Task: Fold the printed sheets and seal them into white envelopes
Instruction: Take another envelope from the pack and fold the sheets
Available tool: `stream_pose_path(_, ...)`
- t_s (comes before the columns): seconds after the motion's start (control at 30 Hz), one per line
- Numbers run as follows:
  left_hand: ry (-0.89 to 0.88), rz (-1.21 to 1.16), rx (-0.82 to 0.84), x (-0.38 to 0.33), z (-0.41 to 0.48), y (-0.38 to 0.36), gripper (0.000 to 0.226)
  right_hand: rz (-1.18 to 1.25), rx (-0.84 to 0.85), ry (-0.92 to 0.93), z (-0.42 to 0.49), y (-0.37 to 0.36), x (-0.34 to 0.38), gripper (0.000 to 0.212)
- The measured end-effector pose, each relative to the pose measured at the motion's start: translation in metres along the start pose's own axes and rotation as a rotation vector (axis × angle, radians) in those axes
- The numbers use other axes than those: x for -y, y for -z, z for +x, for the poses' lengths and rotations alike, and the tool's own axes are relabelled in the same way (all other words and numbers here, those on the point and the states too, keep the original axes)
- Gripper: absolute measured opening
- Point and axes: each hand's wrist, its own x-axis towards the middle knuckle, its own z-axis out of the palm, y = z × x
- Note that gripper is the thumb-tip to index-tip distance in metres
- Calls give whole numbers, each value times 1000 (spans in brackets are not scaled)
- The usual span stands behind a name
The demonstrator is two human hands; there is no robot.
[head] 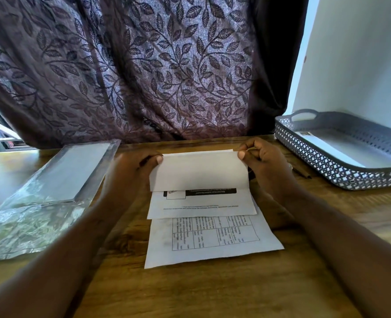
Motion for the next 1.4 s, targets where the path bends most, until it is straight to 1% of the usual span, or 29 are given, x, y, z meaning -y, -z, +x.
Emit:
stream_pose_path(0.1, 120, -136, 10, 1, 4, 2, 12, -18, -4, 4, 2, 2, -4, 10)
stream_pose_path(0.17, 199, -253, 6, 2, 4, 3, 7, -42, -1, 16, 3, 3, -5, 16)
stream_pose_path(0.23, 250, -353, -1, 0, 3, 3, 6, -34, 5, 15, 3, 3, -5, 21)
stream_pose_path(0.3, 296, -464, -2, -2, 1, 3, 8, 6, 4, -11, 3, 2, -5, 20)
stream_pose_path(0.37, 364, -679, 74, -4, 0, 2, 17, 54, -5, -34, 2, 3, -5, 18)
stream_pose_path(0.43, 458, -927, 214, -5, -3, -1, 29, 106, -9, -48, 2, 4, -4, 15)
stream_pose_path(0.47, 491, -999, 279, -6, -5, -2, 33, 126, -10, -53, 2, 4, -3, 13)
stream_pose_path(0.53, 503, -1041, 359, -6, -6, -4, 35, 142, -11, -63, 2, 5, -1, 10)
stream_pose_path(0.6, 491, -1012, 371, -5, -6, -5, 36, 152, -22, -90, 1, 3, 2, 11)
stream_pose_path(0.63, 496, -996, 350, -4, -5, -6, 37, 215, -28, -121, 1, 2, 2, 15)
stream_pose_path(0.67, 507, -992, 321, -4, -4, -5, 38, 339, -21, -172, -1, 1, 4, 21)
stream_pose_path(0.7, 523, -1003, 285, -3, -3, -5, 36, 460, -6, -227, -3, 2, 6, 27)
stream_pose_path(0.73, 544, -1037, 251, -4, -2, -4, 30, 533, 20, -261, -3, 3, 7, 31)
stream_pose_path(0.77, 570, -1093, 221, -4, -1, -4, 22, 536, 62, -270, -3, 6, 7, 30)
stream_pose_path(0.83, 641, -1247, 183, -5, -1, -2, 20, 478, 215, -261, -3, 9, 5, 27)
stream_pose_path(0.9, 700, -1343, 161, -4, -1, -2, 22, 439, 350, -248, -3, 7, 4, 36)
stream_pose_path(0.97, 717, -1357, 154, -5, -2, -2, 20, 437, 404, -239, -4, 3, 5, 46)
stream_pose_path(1.1, 696, -1349, 169, -8, -2, -8, 20, 415, 406, -188, -5, 3, 5, 54)
stream_pose_path(1.2, 703, -1378, 180, -8, -2, -12, 21, 436, 361, -179, -5, 4, 4, 50)
stream_pose_path(1.4, 657, -1394, 175, -13, -4, -15, 20, 517, 311, -192, -4, 1, 5, 43)
